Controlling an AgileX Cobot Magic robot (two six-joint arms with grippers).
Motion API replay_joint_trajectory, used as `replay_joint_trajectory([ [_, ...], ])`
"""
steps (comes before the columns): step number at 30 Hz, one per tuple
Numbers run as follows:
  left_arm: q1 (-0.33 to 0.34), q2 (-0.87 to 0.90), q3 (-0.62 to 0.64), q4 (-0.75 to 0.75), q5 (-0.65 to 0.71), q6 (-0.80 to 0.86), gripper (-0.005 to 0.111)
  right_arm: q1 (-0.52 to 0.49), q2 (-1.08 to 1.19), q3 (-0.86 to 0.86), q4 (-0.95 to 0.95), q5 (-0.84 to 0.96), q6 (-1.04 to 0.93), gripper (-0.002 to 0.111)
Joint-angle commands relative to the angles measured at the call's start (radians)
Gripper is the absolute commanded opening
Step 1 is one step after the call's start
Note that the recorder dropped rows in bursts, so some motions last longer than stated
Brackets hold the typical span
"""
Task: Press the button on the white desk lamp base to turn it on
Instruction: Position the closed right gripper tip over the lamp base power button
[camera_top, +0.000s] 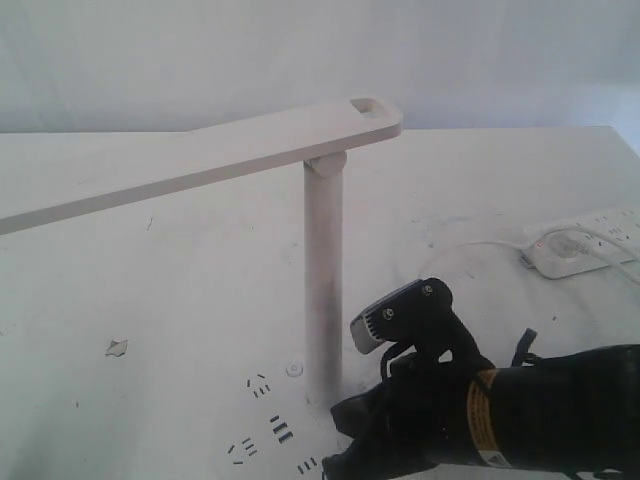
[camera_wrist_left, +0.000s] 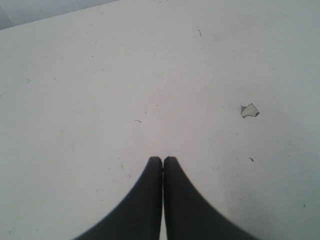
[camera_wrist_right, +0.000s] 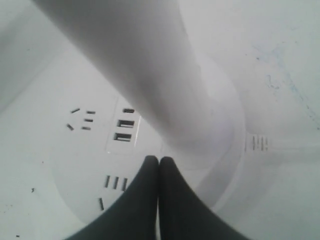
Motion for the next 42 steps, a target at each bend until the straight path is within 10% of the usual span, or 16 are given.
replay_joint_trajectory([
  [1, 0.003, -0.004, 0.003, -0.006, -0.002, -0.001, 0.0, 0.002, -0.007, 0.032, -0.042, -0.041, 0.033, 0.0],
  [42, 0.003, -0.004, 0.003, -0.006, -0.002, -0.001, 0.0, 0.002, -0.007, 0.078, 0.151, -0.091, -0.184, 0.0],
])
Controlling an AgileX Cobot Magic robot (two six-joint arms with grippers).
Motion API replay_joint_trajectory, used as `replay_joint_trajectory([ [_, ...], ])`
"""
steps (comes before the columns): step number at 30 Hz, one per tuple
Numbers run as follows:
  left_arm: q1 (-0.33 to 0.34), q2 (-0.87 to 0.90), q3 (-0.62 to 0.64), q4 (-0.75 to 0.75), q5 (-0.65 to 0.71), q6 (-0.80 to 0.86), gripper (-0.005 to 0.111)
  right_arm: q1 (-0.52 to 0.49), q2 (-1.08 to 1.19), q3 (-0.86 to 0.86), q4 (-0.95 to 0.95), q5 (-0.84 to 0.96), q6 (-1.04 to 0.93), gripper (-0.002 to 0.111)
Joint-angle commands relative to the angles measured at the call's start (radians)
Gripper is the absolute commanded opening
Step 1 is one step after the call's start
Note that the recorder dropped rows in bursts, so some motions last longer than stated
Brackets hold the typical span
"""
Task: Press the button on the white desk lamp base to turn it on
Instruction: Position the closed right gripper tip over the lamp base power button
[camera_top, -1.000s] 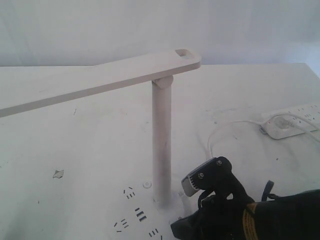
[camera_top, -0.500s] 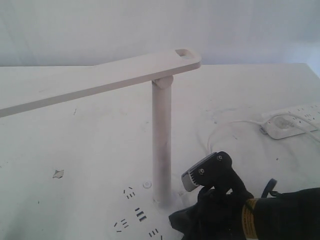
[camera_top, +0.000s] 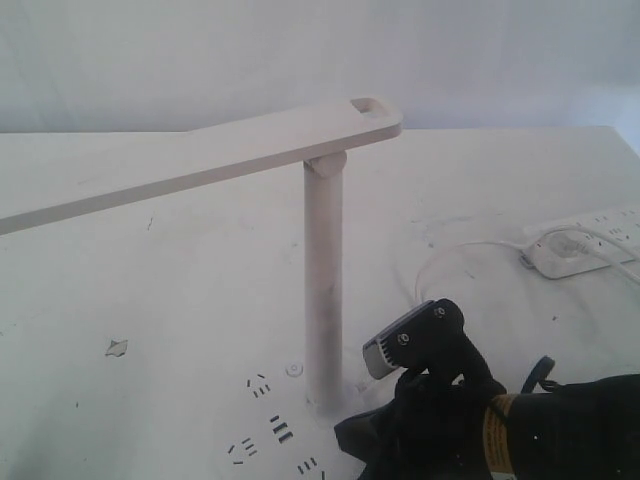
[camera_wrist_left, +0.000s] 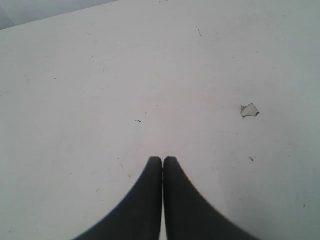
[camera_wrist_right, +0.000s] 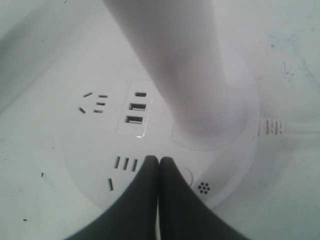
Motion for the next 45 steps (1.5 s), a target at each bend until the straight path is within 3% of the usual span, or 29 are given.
replay_joint_trajectory([
  [1, 0.003, -0.004, 0.003, -0.006, -0.002, -0.001, 0.0, 0.002, -0.005, 0.005, 0.004, -0.001, -0.004, 0.0],
  [28, 0.003, -0.004, 0.003, -0.006, -0.002, -0.001, 0.0, 0.002, 0.099, 0.005, 0.13, -0.052, -0.111, 0.0],
  [34, 0.003, -0.004, 0.003, -0.006, -0.002, -0.001, 0.0, 0.002, 0.099, 0.005, 0.137, -0.144, -0.118, 0.0],
  [45, 0.003, -0.004, 0.003, -0.006, -0.002, -0.001, 0.0, 0.002, 0.099, 0.005, 0.18, -0.017, -0.156, 0.0],
])
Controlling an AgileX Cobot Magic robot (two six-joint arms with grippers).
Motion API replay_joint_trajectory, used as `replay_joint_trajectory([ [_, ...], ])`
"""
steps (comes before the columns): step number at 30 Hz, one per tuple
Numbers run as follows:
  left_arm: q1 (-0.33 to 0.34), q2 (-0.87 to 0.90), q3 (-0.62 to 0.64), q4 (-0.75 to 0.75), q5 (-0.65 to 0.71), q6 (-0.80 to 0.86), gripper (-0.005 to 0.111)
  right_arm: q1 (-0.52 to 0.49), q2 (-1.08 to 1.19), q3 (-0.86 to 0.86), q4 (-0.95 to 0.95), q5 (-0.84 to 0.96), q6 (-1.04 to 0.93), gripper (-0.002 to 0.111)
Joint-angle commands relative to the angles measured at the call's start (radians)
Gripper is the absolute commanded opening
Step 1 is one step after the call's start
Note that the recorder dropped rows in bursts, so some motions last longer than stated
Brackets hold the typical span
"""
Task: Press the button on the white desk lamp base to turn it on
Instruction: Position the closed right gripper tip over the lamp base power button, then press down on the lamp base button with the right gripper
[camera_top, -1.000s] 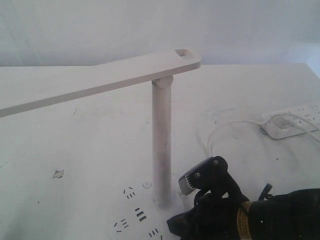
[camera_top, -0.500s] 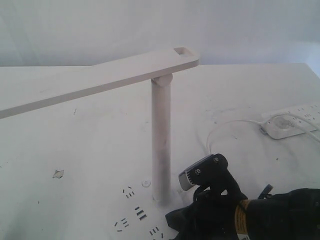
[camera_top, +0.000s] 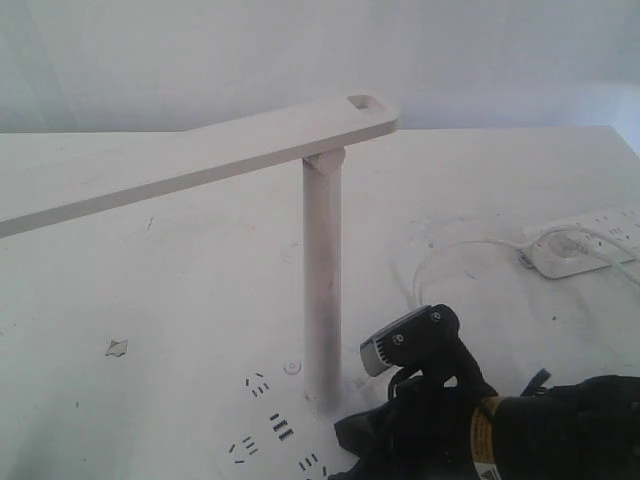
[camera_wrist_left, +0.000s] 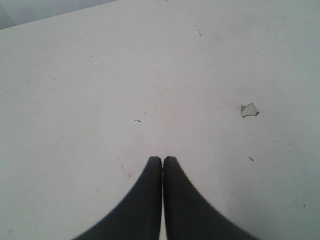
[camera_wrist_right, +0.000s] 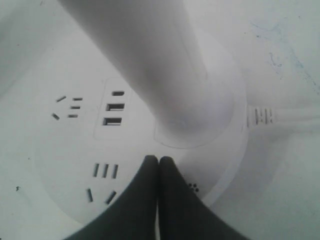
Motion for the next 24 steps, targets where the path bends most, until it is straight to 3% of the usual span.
replay_joint_trajectory([
  [1, 0.003, -0.004, 0.003, -0.006, -0.002, -0.001, 0.0, 0.002, 0.004, 0.005, 0.007, 0.032, -0.022, 0.0],
  [17, 0.003, -0.004, 0.003, -0.006, -0.002, -0.001, 0.0, 0.002, 0.004, 0.008, 0.005, 0.192, -0.022, 0.0],
  [24, 0.003, -0.004, 0.003, -0.006, -0.002, -0.001, 0.0, 0.002, -0.002, 0.008, 0.005, -0.086, -0.057, 0.0],
])
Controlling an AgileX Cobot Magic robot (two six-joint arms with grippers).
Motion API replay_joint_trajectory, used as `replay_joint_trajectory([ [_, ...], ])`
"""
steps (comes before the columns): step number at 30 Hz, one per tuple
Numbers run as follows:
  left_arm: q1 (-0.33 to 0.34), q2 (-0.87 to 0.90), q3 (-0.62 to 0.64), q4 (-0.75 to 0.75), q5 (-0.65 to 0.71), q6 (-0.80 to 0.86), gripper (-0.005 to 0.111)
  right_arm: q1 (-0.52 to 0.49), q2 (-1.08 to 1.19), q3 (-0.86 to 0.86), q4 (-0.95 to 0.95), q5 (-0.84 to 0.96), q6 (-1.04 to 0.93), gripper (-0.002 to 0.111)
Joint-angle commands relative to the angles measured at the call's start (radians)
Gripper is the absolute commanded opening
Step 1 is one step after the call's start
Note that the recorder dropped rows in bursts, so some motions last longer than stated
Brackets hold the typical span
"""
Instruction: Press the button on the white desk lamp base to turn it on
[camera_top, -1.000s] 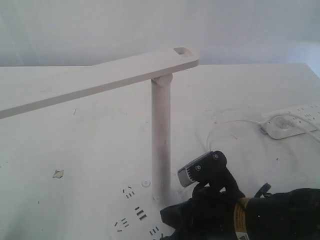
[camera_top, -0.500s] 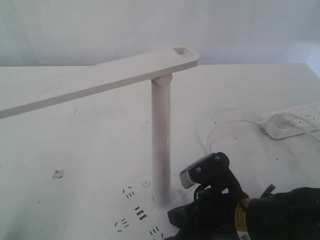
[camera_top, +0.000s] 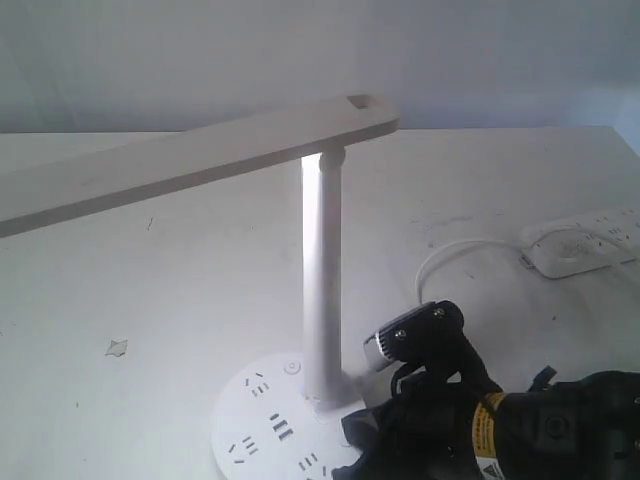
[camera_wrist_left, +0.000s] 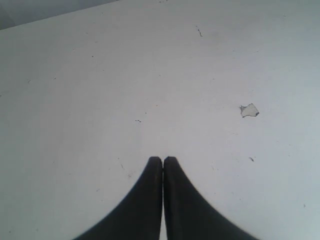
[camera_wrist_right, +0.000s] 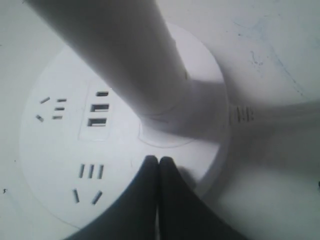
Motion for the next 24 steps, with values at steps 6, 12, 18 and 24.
replay_joint_trajectory([
  [6, 0.003, -0.004, 0.003, -0.006, -0.002, -0.001, 0.0, 0.002, -0.096, 0.015, -0.01, -0.386, -0.145, 0.0],
  [12, 0.003, -0.004, 0.003, -0.006, -0.002, -0.001, 0.0, 0.002, -0.408, 0.145, 0.052, -0.754, -0.433, 0.0],
  [18, 0.003, -0.004, 0.003, -0.006, -0.002, -0.001, 0.0, 0.002, -0.9, 0.346, 0.779, -0.644, -0.972, 0.0],
  [24, 0.003, -0.004, 0.003, -0.006, -0.002, -0.001, 0.0, 0.002, -1.226, 0.35, 1.315, -0.586, -1.44, 0.0],
])
